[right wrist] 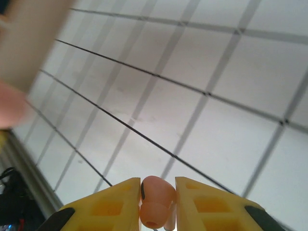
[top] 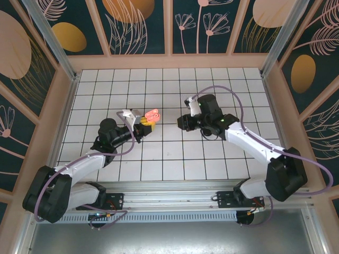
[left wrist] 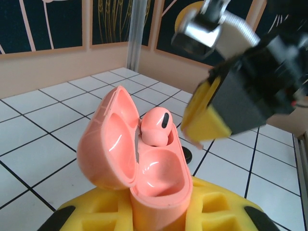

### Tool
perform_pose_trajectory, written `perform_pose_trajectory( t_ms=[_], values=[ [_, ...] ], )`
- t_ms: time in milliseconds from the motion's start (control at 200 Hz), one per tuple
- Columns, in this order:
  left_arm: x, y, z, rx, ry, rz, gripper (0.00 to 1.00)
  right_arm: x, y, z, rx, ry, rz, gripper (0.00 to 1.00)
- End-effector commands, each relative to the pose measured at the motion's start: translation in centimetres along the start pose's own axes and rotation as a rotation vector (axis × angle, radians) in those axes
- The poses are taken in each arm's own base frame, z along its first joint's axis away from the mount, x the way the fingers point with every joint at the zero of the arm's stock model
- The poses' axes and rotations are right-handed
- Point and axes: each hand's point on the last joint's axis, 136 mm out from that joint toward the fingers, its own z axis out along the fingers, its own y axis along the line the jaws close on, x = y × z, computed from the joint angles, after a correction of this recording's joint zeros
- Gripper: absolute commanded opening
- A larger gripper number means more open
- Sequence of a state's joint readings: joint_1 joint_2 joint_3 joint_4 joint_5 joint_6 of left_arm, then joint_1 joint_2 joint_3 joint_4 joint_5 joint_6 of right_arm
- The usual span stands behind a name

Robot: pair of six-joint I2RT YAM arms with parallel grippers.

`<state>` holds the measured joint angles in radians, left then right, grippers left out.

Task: Insert wireless bluetooth earbuds into charging case

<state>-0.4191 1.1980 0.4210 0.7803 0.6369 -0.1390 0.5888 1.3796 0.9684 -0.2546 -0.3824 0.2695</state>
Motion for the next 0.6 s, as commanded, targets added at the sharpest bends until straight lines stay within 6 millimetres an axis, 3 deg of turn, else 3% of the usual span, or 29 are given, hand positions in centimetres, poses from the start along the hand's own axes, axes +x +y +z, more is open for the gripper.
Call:
perform_pose_trajectory(
  t_ms=[0, 340, 596],
  values=[
    [-0.9, 0.2, -0.1, -0.017, -0.013, 0.033, 0.1, 5.9, -5.4, 1.3, 0.212, 0.18, 0.191, 0.23],
    [-0.6, 0.2, -0.4, -0.026, -0.003, 0.037, 0.1, 12.5, -8.6, 2.1, 0.351, 0.343, 0.357, 0.24],
    [-0.6, 0.2, -0.3, -0.026, -0.003, 0.037, 0.09, 15.1, -10.0, 2.1, 0.444, 0.423, 0.386, 0.25]
  ],
)
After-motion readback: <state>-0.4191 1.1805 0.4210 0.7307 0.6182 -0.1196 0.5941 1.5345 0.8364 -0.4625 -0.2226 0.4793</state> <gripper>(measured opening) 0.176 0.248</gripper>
